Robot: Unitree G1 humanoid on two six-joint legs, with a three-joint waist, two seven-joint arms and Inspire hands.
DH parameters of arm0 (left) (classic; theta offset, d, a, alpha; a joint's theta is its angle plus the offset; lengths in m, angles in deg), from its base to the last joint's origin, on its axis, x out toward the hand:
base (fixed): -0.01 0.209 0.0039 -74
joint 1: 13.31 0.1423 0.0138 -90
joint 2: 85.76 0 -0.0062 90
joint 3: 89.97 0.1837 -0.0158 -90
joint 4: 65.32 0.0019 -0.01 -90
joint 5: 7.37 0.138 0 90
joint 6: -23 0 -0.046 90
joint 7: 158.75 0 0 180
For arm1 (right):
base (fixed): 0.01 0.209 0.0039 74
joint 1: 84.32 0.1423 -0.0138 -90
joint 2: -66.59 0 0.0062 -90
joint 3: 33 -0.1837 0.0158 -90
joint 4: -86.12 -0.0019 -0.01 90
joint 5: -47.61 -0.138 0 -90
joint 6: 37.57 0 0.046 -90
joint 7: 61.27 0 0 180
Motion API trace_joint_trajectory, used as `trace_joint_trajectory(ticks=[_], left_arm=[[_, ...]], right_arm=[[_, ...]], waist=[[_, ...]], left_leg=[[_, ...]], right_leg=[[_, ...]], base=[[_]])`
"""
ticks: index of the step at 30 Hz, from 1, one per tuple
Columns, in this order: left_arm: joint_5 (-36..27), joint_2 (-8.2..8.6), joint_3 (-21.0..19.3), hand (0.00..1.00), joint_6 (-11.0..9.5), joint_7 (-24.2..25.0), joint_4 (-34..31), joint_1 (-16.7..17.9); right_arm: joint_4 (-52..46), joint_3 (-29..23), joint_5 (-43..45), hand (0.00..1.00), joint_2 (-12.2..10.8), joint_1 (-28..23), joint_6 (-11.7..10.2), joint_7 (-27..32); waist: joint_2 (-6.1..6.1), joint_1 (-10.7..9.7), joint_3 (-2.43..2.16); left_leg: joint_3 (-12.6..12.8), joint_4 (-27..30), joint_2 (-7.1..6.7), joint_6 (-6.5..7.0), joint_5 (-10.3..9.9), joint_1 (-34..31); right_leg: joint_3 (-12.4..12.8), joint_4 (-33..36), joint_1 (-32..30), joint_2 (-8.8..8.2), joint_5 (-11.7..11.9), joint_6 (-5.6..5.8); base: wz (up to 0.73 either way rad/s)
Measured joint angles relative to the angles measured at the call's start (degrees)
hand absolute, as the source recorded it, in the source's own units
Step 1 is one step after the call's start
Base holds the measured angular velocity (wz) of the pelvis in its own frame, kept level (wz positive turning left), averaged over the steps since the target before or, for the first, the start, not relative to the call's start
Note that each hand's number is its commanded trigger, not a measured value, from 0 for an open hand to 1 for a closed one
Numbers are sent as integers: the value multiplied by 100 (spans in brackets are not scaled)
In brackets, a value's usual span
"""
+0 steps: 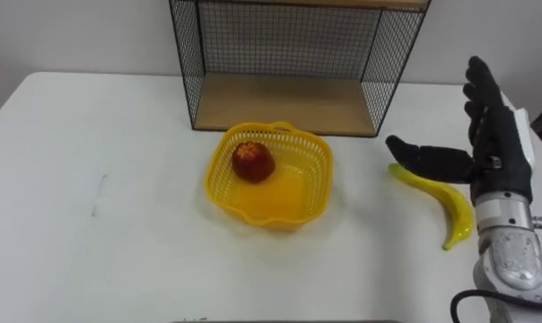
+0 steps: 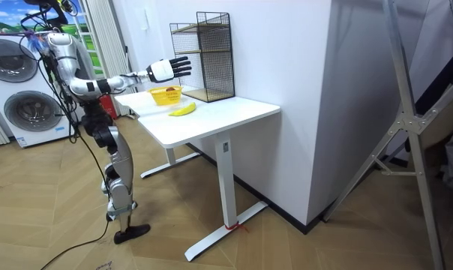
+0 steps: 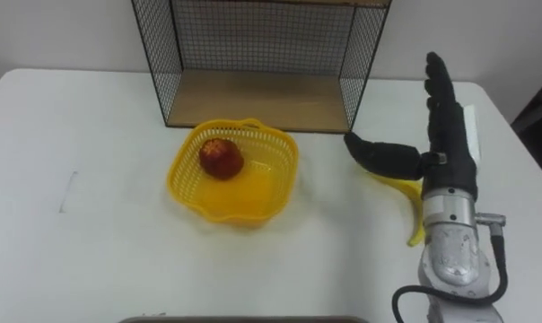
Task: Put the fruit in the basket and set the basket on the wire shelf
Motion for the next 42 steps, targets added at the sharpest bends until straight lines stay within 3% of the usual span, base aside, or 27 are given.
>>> trace_joint_trajectory(ticks=[7,14,21,31,37,42], left_arm=[[-13,0,-27,0,0,0,0,62],[-6,0,-29,0,34,20,5,49],[-15,-12,-202,0,232,47,45,16],[-17,-42,-213,0,259,44,81,-4],[-9,-48,-347,0,277,22,68,6],[4,-49,-452,0,274,22,32,28]], right_arm=[[332,-6,3,0,32,-1,-4,183],[702,-2,63,0,225,9,-101,163],[1273,8,75,0,284,60,2,-84],[2488,14,523,0,354,559,207,-582],[2718,9,728,0,362,620,207,-780],[3103,7,764,0,374,685,213,-984]], waist=[[-80,5,20],[-84,7,16],[-130,22,10],[-297,27,19],[-302,18,20],[-223,15,0]], left_leg=[[-14,5,0,0,0,-9],[-20,-1,0,0,0,-10],[-17,7,0,0,1,-8],[-20,40,-2,0,1,-17],[-34,37,-2,-1,1,-3],[-33,40,-2,-1,1,-5]], right_leg=[[-20,-5,0,-3,0,0],[-32,-9,0,-3,0,0],[-18,-4,6,-4,0,0],[-32,-7,-30,-10,-2,1],[-44,-23,-2,-8,-2,1],[-39,-14,33,-7,-1,0]], base=[[0],[0],[0],[0],[0],[0]])
